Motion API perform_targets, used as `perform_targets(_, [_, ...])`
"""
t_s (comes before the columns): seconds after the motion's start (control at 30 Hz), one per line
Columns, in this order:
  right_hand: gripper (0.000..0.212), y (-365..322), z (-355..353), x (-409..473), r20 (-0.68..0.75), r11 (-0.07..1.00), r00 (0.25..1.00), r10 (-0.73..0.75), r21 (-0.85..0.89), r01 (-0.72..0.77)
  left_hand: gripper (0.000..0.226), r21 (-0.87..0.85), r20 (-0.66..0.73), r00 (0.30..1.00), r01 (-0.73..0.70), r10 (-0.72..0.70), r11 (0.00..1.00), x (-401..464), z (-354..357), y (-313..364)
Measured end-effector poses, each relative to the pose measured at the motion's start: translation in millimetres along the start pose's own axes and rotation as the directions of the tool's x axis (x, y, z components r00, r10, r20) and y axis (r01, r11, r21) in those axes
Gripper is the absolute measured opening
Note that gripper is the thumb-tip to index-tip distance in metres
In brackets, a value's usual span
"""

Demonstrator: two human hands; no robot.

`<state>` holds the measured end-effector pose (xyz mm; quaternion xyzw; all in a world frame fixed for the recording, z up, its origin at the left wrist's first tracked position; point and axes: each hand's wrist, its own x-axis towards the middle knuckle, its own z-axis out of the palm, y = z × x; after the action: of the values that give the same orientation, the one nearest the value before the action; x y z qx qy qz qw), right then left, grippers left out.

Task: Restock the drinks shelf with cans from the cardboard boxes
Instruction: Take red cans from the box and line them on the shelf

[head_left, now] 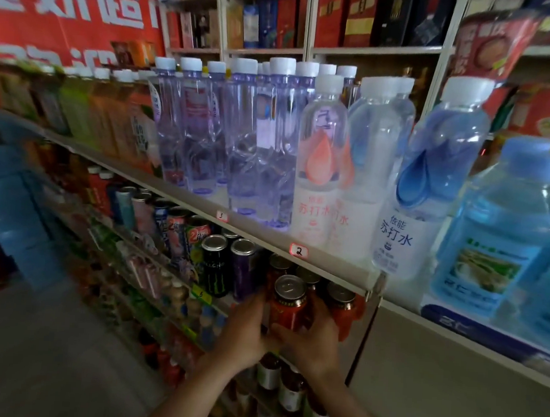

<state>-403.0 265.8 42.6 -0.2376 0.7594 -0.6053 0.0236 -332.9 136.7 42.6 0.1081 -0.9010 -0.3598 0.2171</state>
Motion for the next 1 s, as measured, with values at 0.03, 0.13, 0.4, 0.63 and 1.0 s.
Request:
perform_targets(0.03, [0.076,7.3,1.7,-0.8,0.003,1.0,1.0,0.013,-0.006,-0.013,0.053,0.021,0.019,1.0,0.014,-0.014,1.0,-1.1,-0.9,-5.6])
perform_targets(0.13, [0.083,18.7,8.2,-2.0,0.019,0.999,0.999,0.038,-0.033,-0.037,0.046,0.07,0.085,0.995,0.046,-0.052,0.996,-3.4,-1.1,-19.4])
perform_targets(0.4, [0.068,25.3,13.1,-2.4,0.005,0.996,0.998,0.059,-0.071,-0.059,0.052,0.204,0.094,0.995,0.017,-0.037,0.979,-4.7,3.4,-29.4])
perform_targets(0.63, [0.068,28.4,10.4,-6.5,-0.013,0.993,0.999,0.044,-0.107,-0.045,0.048,0.258,0.108,0.989,0.066,-0.096,0.964,-3.6,9.6,-30.0])
perform_targets(1.0, [0.06,24.7,14.5,-16.2,0.016,0.969,1.0,0.025,-0.245,-0.02,0.044,0.222,0.134,0.975,0.144,-0.177,0.964,-7.4,15.4,-20.6])
